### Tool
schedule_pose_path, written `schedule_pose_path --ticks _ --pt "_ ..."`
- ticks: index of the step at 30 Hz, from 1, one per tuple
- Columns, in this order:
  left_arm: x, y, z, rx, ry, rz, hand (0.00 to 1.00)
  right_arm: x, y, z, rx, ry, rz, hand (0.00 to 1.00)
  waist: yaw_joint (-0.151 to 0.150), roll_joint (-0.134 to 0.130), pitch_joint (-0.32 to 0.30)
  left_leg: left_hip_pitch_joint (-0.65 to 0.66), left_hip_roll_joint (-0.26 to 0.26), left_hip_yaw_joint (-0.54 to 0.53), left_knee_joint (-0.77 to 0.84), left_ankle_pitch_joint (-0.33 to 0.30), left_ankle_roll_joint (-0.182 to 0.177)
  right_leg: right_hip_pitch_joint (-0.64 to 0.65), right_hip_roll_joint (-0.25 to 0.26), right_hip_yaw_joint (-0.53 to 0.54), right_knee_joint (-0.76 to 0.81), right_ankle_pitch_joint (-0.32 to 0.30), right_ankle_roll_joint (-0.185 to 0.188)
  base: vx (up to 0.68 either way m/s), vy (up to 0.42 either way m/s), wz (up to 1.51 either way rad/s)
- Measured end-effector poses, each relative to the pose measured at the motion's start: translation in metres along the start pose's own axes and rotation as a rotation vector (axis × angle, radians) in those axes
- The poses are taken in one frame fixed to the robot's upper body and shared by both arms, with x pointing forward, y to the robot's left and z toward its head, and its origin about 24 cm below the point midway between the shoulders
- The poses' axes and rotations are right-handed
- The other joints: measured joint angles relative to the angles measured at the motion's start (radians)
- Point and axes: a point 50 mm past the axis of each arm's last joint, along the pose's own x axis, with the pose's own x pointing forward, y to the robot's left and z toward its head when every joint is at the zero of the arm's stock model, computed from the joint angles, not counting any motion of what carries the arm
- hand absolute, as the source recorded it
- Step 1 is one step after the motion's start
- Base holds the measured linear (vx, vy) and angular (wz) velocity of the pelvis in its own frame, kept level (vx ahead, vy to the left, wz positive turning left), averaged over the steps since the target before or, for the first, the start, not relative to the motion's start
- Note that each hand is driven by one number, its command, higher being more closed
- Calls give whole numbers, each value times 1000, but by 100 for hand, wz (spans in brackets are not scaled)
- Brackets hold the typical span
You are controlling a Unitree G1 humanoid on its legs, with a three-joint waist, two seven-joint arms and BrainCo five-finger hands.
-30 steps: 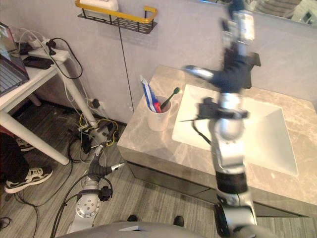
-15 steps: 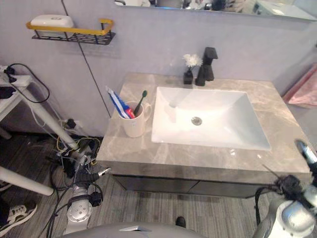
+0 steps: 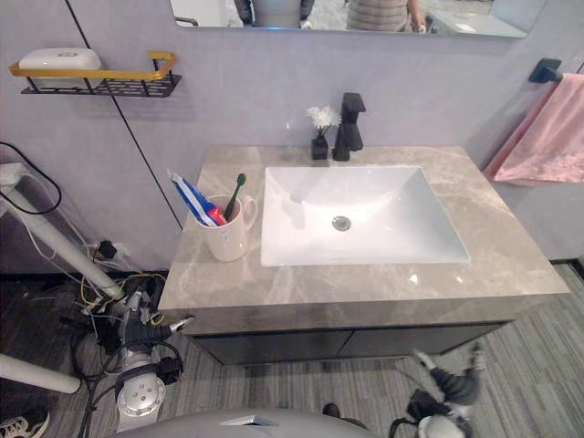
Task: Organize washtable
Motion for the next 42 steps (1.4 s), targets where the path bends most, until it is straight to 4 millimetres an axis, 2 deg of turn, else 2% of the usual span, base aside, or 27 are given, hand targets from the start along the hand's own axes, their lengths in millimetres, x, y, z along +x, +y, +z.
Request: schedule_pose_path --ticks 5,10,13,14,15,16,17,18,20,23,28,38,42 --pt "-3 5 14 -8 -46 20 0 -10 2 -51 -68 216 54 0 21 -1 0 6 11 7 -1 0 -1 -3 6 -13 19 -20 -6 61 -19 8" --pt "-6 9 31 -17 -97 41 0 -28 -33 -120 17 570 -85 0 44 -12 -7 14 16 0 -4 3 -6 7 6 -42 29 -33 -8 55 -12 16" --pt "-9 12 43 -33 -143 65 0 -43 -43 -139 92 681 -152 0 47 -12 -7 15 16 -9 -4 4 -7 16 6 -49 27 -33 -8 -19 -4 9" --pt "-11 18 63 -95 -223 114 0 -49 -46 -145 126 715 -178 0 47 -14 -9 16 16 -13 -9 5 -9 24 6 -53 25 -33 -8 -67 -1 11" --pt "-13 25 99 -183 -394 163 0 -53 -48 -149 157 738 -194 0 47 -17 -22 16 14 -18 -18 6 -10 26 4 -57 23 -33 -8 -64 -2 12" --pt "-15 27 118 -232 -494 180 0 -53 -48 -149 169 742 -197 0 47 -17 -28 16 13 -22 -20 7 -11 29 4 -60 21 -33 -7 -45 1 16" --pt "-21 31 144 -306 -646 191 100 -53 -48 -149 178 740 -200 0 45 -15 -31 17 10 -30 -21 8 -12 39 1 -66 11 -30 -4 -32 10 12" --pt "-29 33 170 -389 -806 186 100 -51 -49 -148 178 724 -203 0 44 -9 -41 17 6 -32 -25 12 -13 42 -1 -66 -2 -23 -3 -29 13 7" --pt "-34 34 182 -437 -895 182 100 -45 -49 -144 182 702 -202 0 31 -2 -45 16 -1 -33 -39 23 -10 40 -5 -65 -12 -13 -1 0 0 0" --pt "-31 25 180 -486 -866 133 100 -44 -50 -144 187 696 -206 0 24 1 -51 14 -9 -33 -58 36 -8 40 -8 -66 -34 2 -1 -3 4 1" --pt "-29 -1 176 -549 -796 -30 100 -42 -44 -144 165 703 -176 0 19 -19 -46 14 -14 -36 -77 49 -8 37 -9 -66 -44 9 -2 1 -1 1" --pt "-38 -35 182 -554 -816 -296 100 -43 -39 -144 141 708 -141 0 9 -39 -39 4 -30 -48 -81 56 0 38 -18 -69 -67 20 7 9 7 3" --pt "-36 -45 174 -524 -773 -344 100 -41 -37 -143 143 704 -137 0 0 -46 -31 3 -36 -50 -81 57 1 38 -26 -69 -69 22 10 1 7 1"
